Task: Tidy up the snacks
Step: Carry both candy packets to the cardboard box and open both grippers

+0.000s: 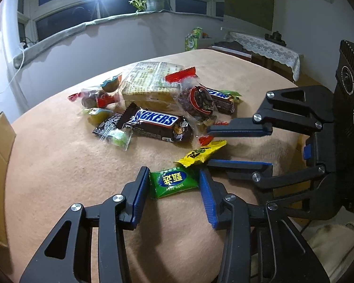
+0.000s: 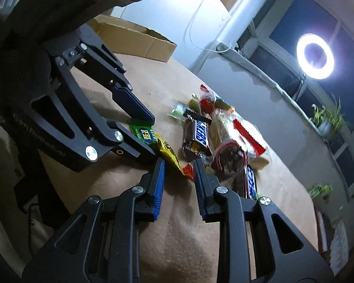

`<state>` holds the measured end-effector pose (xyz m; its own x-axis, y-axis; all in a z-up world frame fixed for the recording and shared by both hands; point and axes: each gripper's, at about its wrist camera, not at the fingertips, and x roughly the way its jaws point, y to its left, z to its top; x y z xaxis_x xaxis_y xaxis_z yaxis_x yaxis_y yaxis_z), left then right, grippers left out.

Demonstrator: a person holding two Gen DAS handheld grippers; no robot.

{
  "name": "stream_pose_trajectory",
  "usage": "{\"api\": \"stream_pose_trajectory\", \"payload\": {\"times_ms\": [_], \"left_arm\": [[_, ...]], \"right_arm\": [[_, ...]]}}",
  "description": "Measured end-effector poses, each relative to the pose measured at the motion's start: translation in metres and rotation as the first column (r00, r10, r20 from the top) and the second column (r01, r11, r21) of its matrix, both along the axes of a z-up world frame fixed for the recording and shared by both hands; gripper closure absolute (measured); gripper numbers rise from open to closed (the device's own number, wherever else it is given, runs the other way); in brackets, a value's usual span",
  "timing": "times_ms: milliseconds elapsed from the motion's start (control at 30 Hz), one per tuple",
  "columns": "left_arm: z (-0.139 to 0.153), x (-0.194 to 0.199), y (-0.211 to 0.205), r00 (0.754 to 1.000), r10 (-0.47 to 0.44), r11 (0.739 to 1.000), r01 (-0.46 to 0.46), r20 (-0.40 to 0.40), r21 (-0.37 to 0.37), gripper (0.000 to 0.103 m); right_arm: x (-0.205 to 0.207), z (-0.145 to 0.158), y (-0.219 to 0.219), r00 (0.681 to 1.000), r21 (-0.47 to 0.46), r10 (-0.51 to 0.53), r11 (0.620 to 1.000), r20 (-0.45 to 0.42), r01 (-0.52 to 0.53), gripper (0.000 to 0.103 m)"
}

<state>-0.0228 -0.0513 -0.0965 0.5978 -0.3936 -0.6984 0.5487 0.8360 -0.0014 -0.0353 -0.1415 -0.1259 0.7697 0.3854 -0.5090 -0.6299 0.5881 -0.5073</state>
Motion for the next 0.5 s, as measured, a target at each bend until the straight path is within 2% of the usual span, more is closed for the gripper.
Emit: {"api": "stream_pose_trajectory", "payload": {"times_ms": [133,200,300,500], "left_arm": [[0.0,0.001,0.006,1.0,-0.015,1.0,0.015,-0.007,-0.004,0.065],[0.0,0.001,0.009,1.0,-0.012,1.0,0.011,-0.008,-0.016,0.066],[-0.001,0.001,0.014,1.0,0.003,0.999,-0.003,-0.007,-0.033,0.066],[0.001,0.004,0.022,0.999,0.036,0.995,-0.037,-0.015,-0.089,0.067]], "right_arm": [[0.013,0.004,-0.001,0.996,0.036,0.048,0.998,-0.078,-0.046,0.075],[0.016,0.004,0.0,0.99,0.045,0.074,0.997,-0.12,-0.069,0.093],[0.016,0.003,0.001,0.989,0.062,0.065,0.996,-0.132,-0.057,0.093],[0.026,0.011,-0.018,0.969,0.249,0.02,0.968,-0.246,0.043,0.095]]}}
